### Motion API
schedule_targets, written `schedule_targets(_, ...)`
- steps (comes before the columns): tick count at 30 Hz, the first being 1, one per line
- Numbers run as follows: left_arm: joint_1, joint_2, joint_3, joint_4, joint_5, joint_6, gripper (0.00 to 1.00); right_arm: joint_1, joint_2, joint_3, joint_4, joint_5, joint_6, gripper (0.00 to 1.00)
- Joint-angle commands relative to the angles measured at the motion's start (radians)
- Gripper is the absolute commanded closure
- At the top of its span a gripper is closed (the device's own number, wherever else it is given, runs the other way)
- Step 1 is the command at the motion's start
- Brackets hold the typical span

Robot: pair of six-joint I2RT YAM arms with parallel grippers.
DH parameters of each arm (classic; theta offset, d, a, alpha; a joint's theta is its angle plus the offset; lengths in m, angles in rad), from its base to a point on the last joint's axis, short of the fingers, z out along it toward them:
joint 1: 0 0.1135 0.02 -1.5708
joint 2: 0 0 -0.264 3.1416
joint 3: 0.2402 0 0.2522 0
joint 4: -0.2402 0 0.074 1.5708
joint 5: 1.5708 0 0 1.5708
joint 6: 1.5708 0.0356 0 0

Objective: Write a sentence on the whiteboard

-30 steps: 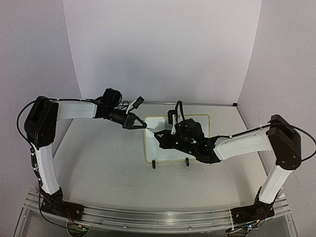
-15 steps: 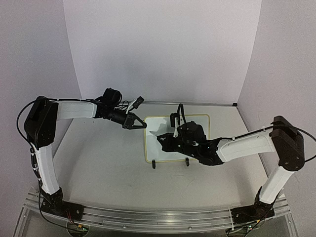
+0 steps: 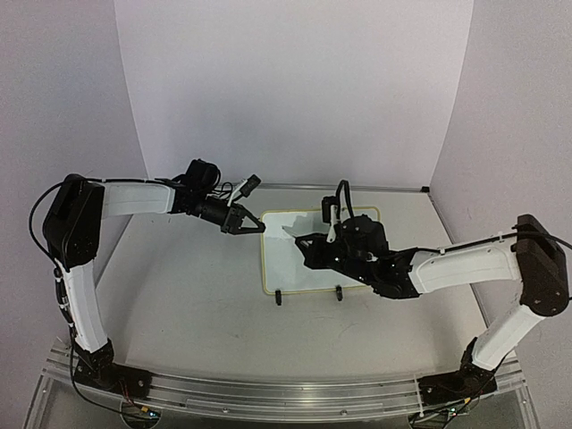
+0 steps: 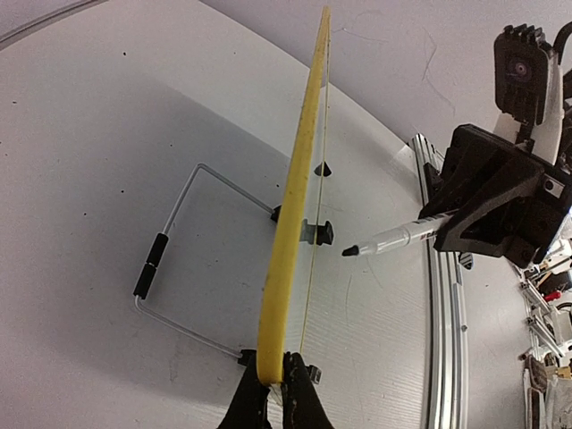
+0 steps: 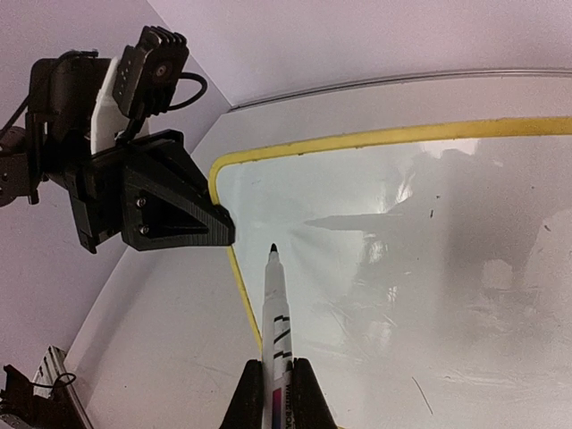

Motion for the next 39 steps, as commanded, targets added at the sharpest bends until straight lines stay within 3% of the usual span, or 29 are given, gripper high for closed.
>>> schedule_targets(1,-0.009,-0.022,0.016,-0.061,-0.08,0.074,1.0,-0.003,-0.014,0.016,0.041,0.041,-0.031,1.0)
schedule_targets(21,-0.009,-0.023,0.016,-0.064,-0.079,0.079,1.0,-0.003,0.07,0.097,0.064,0.094,-0.061,1.0)
schedule_targets(39,-0.018,-0.03,0.013,-0.083,-0.087,0.112,1.0,-0.008,0.131,0.137,-0.012,0.125,-0.043,1.0)
